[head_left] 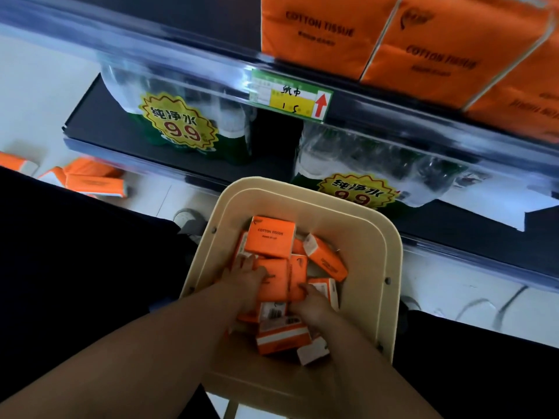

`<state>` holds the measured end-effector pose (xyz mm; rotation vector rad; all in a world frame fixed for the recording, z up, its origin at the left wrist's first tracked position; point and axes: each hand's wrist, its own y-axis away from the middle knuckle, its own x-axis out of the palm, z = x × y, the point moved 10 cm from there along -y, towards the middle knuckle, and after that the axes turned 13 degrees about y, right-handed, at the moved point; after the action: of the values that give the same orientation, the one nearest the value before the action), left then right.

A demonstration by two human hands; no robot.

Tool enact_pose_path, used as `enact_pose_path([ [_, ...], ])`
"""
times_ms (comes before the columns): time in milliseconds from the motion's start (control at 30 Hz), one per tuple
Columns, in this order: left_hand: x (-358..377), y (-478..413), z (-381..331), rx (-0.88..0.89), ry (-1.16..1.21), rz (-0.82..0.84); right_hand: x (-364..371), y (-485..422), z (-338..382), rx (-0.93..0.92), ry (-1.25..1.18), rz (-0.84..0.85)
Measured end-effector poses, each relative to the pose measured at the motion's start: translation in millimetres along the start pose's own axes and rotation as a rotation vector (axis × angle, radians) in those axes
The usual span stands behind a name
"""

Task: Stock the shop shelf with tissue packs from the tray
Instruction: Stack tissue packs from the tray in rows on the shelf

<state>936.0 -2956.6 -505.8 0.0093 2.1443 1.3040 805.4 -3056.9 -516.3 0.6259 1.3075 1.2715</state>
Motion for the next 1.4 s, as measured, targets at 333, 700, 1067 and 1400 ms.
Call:
enact_pose_path([
  [333,6,-13,10,-0.005,0.161,0.045,5,-43,-14,0.087,-0.488,-0.020],
  [700,13,-17,8,0.004,-0.111,-0.005,2,-20,3,0.088,-0.475,-0.020],
  [1067,15,-21,-6,0.073,-0.091,0.069,-25,-14,2,-0.003,-0.076,-0.167],
  [1400,-28,-1,-22,0.159,0.240,0.029,-50,15,20,-0.176,0.051,-0.189],
])
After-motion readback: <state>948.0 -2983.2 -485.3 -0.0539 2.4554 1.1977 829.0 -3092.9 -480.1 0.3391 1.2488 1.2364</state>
